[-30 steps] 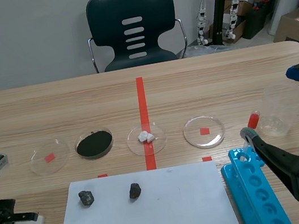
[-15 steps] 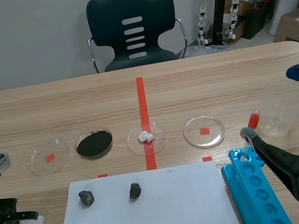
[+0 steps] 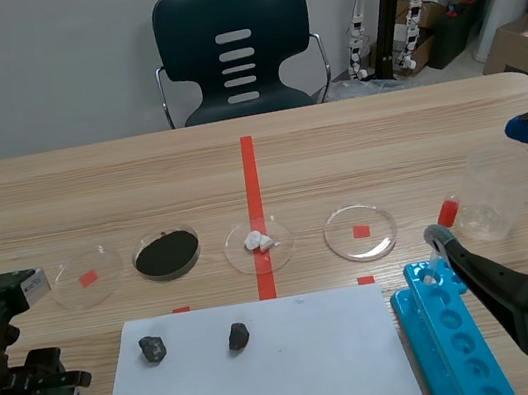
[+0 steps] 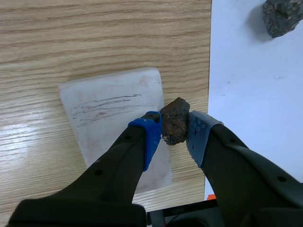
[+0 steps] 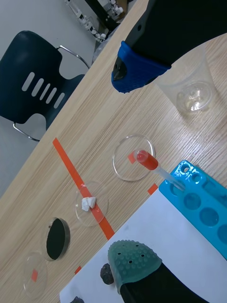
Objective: Rub the mineral on the streak plate
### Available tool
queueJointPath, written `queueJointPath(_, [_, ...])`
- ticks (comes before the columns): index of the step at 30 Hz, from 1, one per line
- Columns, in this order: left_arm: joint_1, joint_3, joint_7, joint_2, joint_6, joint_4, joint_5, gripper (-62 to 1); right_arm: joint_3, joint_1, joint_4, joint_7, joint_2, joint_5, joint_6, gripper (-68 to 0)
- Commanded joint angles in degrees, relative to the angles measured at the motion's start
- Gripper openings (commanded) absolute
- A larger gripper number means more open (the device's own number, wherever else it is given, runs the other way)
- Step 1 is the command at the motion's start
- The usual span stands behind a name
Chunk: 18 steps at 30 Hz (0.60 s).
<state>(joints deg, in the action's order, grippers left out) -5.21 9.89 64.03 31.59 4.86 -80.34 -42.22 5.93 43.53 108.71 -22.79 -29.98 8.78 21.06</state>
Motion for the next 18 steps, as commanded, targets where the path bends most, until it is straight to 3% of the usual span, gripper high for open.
queueJointPath(1, [0.2,0.04,0.07,0.22,1.03,-0.15,1.22,-48.1,0.37,-0.5,0.74,-0.66,0.02,0.63,0.0,0.4])
queueJointPath(5, [0.39,0.04,0.98,0.22,4.07,-0.15,5.49,-48.1,0.37,-0.5,0.74,-0.66,0.02,0.63,0.0,0.4])
queueJointPath(9, [0.52,0.04,2.14,0.22,9.66,-0.15,11.41,-48.1,0.37,-0.5,0.74,-0.66,0.02,0.63,0.0,0.4])
queueJointPath(13, [0.52,0.04,3.13,0.22,12.26,-0.15,15.58,-48.1,0.37,-0.5,0.74,-0.66,0.02,0.63,0.0,0.4])
queueJointPath(18, [0.52,0.04,3.13,0.2,12.37,-0.15,16.46,-48.1,0.37,-0.5,0.74,-0.66,0.02,0.63,0.0,0.4])
